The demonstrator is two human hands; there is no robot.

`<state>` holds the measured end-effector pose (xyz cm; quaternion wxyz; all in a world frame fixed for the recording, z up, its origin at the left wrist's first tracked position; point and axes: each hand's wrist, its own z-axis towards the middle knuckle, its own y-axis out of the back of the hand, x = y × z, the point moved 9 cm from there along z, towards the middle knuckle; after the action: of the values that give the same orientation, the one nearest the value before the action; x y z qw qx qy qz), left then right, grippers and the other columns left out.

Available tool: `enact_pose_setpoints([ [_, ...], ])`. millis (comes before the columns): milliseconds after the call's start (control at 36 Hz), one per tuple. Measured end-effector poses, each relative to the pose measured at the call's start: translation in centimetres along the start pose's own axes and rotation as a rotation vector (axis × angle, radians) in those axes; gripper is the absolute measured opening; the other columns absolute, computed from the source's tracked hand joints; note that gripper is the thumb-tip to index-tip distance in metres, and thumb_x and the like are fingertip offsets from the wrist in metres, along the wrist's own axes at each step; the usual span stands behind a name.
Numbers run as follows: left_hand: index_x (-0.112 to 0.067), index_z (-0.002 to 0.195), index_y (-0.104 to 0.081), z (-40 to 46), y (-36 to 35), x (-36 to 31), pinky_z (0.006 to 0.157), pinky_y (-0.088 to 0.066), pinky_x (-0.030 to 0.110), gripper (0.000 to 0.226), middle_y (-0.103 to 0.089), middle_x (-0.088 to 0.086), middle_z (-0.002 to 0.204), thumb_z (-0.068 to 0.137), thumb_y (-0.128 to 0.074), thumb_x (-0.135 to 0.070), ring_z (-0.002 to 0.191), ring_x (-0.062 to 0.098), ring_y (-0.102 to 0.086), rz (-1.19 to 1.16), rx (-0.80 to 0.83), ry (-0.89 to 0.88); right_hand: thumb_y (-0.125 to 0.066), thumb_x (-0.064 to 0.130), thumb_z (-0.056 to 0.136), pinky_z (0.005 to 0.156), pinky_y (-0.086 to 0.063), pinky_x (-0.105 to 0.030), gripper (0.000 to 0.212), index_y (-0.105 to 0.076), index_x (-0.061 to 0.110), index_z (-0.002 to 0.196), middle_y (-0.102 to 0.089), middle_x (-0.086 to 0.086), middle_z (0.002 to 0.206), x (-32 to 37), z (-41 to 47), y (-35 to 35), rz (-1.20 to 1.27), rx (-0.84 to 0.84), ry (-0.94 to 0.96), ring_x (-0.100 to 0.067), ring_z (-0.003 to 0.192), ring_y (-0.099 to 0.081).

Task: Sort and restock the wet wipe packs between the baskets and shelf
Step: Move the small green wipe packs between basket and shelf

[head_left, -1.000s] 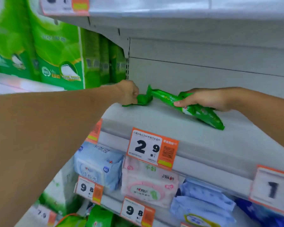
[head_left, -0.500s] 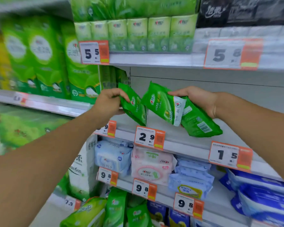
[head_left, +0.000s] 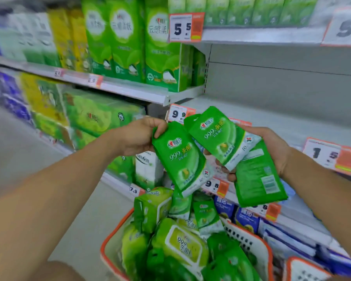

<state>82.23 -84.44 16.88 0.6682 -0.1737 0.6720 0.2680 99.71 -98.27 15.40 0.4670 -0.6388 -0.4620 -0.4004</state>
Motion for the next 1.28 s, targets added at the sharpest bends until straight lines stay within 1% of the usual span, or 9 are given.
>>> enact_pose_setpoints([
  [139,-0.018,0.043,-0.046,-1.3,-0.6,4.3,0.041,-0.042,0.015,0.062,-0.052,-0.001,0.053,0.077,-0.02,0.026,0.05,0.011,-0.053,0.059,0.068,0.163,-0.095,0.057,0.008,0.081,-0.061,-0.035,0.067,-0.078,0.013,0.057,-0.072,-0.012,0.105,-3.1,2.1,0.8,-0.194,-0.064,-0.053,-0.013,0.057,-0.07],
  [194,-0.018,0.044,-0.048,-1.9,-1.7,7.3,0.04,-0.042,0.016,0.062,-0.051,0.001,0.054,0.076,-0.017,0.026,0.048,0.01,-0.053,0.121,0.143,0.266,-0.083,0.072,0.04,0.111,-0.041,-0.047,0.06,-0.08,0.017,0.061,-0.077,-0.003,0.088,-6.8,2.1,1.0,-0.356,-0.046,-0.242,-0.01,0.067,-0.069],
  [278,-0.011,0.062,-0.054,-3.2,-2.6,14.4,0.045,-0.048,0.02,0.052,-0.052,0.013,0.072,0.081,-0.019,0.023,0.056,0.015,-0.055,0.354,0.218,0.456,-0.05,0.045,0.089,0.085,-0.051,-0.04,0.051,-0.072,0.003,0.11,-0.071,-0.022,0.101,-14.4,0.4,2.6,-0.523,0.071,-0.625,-0.029,0.075,-0.066],
  [361,-0.013,0.095,-0.065,-3.8,-2.7,19.5,0.059,-0.053,0.03,0.036,-0.06,0.013,0.106,0.096,-0.036,0.008,0.076,0.025,-0.058,0.672,0.263,0.539,-0.049,0.045,0.092,0.066,-0.051,-0.03,0.044,-0.066,0.005,0.102,-0.065,-0.015,0.079,-17.2,-1.3,4.0,-0.717,0.039,-0.801,-0.023,0.058,-0.061],
  [472,-0.018,0.12,-0.063,-1.4,-3.2,15.6,0.079,-0.056,0.034,0.033,-0.062,0.008,0.126,0.093,-0.065,-0.038,0.099,0.023,-0.063,0.46,0.029,0.393,-0.06,0.061,0.085,0.058,-0.046,-0.027,0.049,-0.061,0.013,0.073,-0.057,-0.008,0.059,-13.8,0.9,3.0,-0.43,-0.222,-0.537,-0.02,0.048,-0.055],
  [556,-0.019,0.136,-0.051,-1.8,-8.0,12.3,0.087,-0.058,0.044,0.072,-0.058,0.0,0.133,0.078,-0.065,-0.058,0.11,0.024,-0.066,0.028,0.231,0.452,-0.062,0.075,0.076,0.083,-0.059,-0.039,0.062,-0.073,0.021,0.105,-0.078,-0.006,0.096,-12.1,2.5,-0.1,-0.335,-0.168,-0.397,-0.021,0.086,-0.074],
  [750,-0.014,0.132,-0.052,-1.5,-11.8,9.6,0.077,-0.059,0.032,0.047,-0.068,0.008,0.124,0.089,-0.065,0.001,0.106,0.028,-0.069,0.031,0.324,0.292,-0.091,0.065,0.043,0.089,-0.057,-0.054,0.102,-0.065,0.008,0.124,-0.076,-0.012,0.106,-10.2,4.7,-0.4,-0.211,-0.236,-0.172,-0.028,0.094,-0.074],
  [1028,-0.011,0.132,-0.054,-0.6,-10.0,11.8,0.072,-0.06,0.031,0.051,-0.07,0.013,0.118,0.089,-0.05,0.015,0.091,0.022,-0.072,0.071,0.217,0.344,-0.066,0.015,0.094,0.067,-0.063,-0.039,0.025,-0.065,0.004,0.117,-0.075,-0.009,0.095,-9.4,3.4,3.4,-0.193,-0.294,-0.163,-0.02,0.077,-0.073],
  [1278,-0.013,0.118,-0.062,-0.3,-9.7,12.3,0.077,-0.061,0.04,0.026,-0.073,0.01,0.108,0.096,-0.05,-0.006,0.09,0.026,-0.072,0.049,0.076,0.427,-0.061,0.012,0.097,0.051,-0.057,-0.032,0.01,-0.061,0.008,0.107,-0.072,-0.004,0.083,-10.4,2.9,3.9,-0.302,-0.287,-0.227,-0.015,0.062,-0.071],
])
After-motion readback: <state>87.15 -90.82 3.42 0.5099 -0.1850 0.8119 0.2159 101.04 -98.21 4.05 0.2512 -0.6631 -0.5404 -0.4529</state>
